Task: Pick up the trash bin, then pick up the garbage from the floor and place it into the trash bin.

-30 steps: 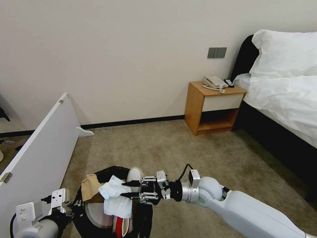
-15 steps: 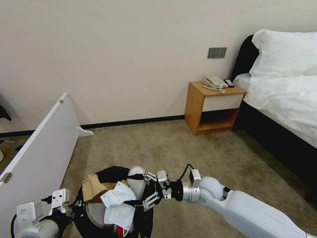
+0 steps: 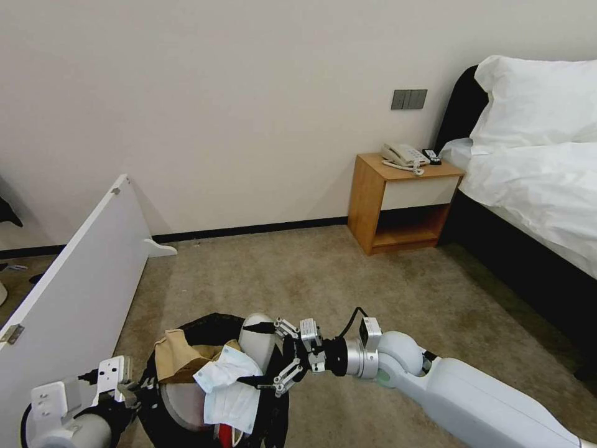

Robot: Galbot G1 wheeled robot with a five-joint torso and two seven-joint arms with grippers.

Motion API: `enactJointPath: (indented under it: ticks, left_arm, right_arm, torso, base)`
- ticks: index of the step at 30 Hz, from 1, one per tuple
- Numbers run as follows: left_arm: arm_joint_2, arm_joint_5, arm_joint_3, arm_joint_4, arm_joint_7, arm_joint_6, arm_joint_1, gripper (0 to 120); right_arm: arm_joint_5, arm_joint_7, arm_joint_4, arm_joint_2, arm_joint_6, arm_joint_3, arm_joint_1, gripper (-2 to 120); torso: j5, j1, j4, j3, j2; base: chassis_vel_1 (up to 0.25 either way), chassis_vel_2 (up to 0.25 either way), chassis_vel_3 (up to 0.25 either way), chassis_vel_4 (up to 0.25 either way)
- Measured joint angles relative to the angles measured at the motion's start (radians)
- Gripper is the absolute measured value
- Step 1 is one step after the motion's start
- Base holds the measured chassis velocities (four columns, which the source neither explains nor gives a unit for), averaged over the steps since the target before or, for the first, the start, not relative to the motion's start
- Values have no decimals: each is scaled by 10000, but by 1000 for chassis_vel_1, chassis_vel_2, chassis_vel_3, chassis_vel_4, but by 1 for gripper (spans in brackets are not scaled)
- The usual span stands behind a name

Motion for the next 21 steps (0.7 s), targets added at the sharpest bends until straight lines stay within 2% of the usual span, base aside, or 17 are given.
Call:
enactJointPath:
  ticks: [21]
  left_arm:
    - [-7, -5, 54, 0, -16, 0, 51, 1]
  right_arm:
    - [364, 185, 64, 115, -18, 465, 251, 100]
  torso:
    - [0, 0, 0, 0, 0]
  base:
    - [0, 0, 0, 0]
